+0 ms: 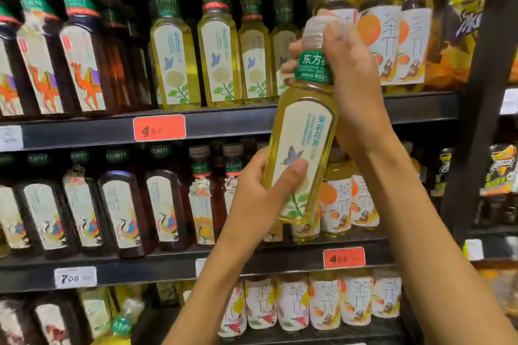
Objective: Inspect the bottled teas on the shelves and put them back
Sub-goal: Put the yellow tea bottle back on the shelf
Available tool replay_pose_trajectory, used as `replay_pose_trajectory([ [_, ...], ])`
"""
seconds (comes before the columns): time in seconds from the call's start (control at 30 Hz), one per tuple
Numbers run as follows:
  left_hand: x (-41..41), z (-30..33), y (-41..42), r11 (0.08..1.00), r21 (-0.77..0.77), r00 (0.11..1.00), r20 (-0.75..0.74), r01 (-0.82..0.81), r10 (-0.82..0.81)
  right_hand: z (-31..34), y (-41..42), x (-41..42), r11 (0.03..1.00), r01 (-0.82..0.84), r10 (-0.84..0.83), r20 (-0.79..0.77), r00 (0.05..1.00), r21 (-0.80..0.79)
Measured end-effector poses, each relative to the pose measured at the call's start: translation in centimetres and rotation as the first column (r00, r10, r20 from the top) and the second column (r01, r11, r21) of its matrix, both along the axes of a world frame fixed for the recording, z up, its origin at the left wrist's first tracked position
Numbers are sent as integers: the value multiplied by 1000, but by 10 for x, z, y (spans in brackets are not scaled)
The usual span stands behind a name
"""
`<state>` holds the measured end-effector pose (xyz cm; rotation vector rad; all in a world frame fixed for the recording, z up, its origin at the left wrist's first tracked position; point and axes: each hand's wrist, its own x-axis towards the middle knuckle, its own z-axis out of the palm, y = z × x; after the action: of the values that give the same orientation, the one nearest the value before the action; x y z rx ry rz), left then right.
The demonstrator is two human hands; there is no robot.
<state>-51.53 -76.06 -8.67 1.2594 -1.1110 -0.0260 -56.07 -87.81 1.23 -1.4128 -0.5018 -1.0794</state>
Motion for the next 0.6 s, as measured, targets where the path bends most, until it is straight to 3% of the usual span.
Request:
replay_pose_trajectory([
  [0.13, 11, 45, -18, 989, -116, 994, 32, -96, 100, 52, -8, 6, 967, 206, -205, 26, 978, -147],
  [0.23, 28, 72, -37, 969, -159, 978, 68, -186, 199, 85, -11, 16, 949, 248, -241, 60, 969, -197],
  [0.4, 58, 101, -60, 930, -145, 913, 189, -338, 361, 111, -21, 40, 893, 367, -345, 129, 930, -260],
  [0.6, 77, 110, -76, 921, -101, 906, 166, -376, 388, 106, -35, 62, 810, 540, -529, 113, 841, -229],
])
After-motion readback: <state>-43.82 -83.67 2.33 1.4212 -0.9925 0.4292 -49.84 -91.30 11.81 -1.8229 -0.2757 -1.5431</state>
